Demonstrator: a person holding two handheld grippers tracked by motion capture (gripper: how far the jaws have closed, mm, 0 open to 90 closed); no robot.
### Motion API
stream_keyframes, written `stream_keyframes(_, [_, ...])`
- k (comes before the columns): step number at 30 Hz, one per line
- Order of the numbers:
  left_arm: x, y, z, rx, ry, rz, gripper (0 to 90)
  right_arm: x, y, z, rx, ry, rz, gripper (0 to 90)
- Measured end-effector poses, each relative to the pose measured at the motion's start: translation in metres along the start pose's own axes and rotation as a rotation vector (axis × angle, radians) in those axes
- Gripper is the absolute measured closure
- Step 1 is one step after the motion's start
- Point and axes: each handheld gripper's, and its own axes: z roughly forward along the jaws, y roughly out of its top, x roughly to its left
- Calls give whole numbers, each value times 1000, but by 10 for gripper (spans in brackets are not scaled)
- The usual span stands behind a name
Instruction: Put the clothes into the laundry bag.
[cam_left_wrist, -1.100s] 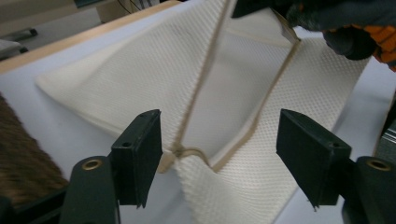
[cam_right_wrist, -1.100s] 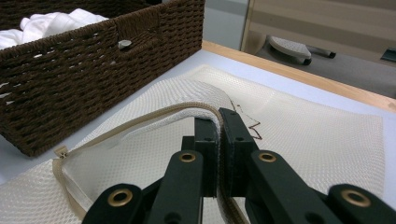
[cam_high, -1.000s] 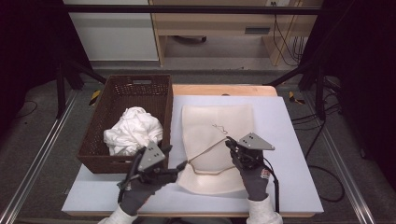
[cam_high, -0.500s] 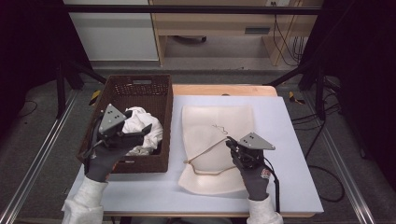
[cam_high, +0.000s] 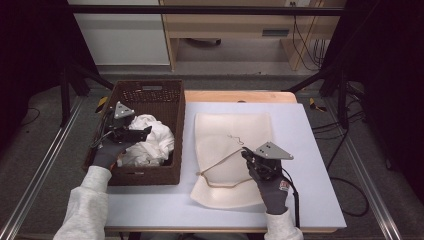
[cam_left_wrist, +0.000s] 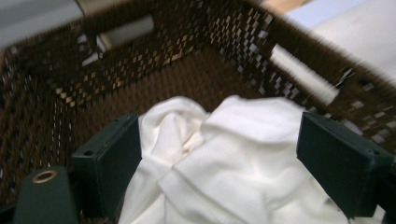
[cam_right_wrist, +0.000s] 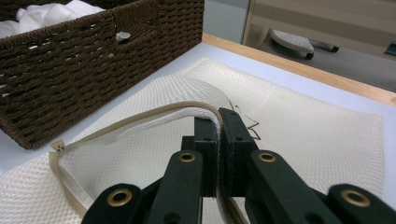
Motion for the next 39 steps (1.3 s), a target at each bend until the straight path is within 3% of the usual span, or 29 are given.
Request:
stream_keyframes(4, [2,-7,15,76,-12,3,86,0,-1,1,6,1,0,867])
stream_keyframes(5, [2,-7,15,76,-12,3,71,0,-1,1,7,0,-1,867])
stream_keyframes(6, [2,-9,19,112,-27,-6,65,0,-1,2,9,0,1,867])
stream_keyframes(9, [1,-9,21,130,-42,4,69,0,-1,2,10,0,1,867])
stream_keyframes(11, [-1,-12,28,182,-53,2,73,0,-2,2,12,0,3,867])
stream_keyframes(20, [2,-22,46,304,-120,-56,27,-1,-3,2,16,-4,1,867])
stream_keyframes(24, [-5,-27,57,392,-144,-1,22,-3,-4,2,22,-5,6,867])
stream_keyframes(28, [-8,-29,62,447,-151,16,28,-4,-4,3,25,-6,11,867])
stream_keyframes(32, [-9,-29,62,476,-176,-5,124,-3,-4,4,30,-5,11,867])
stream_keyframes(39, [-10,-26,59,506,-225,-38,388,-5,-5,4,33,-7,15,867])
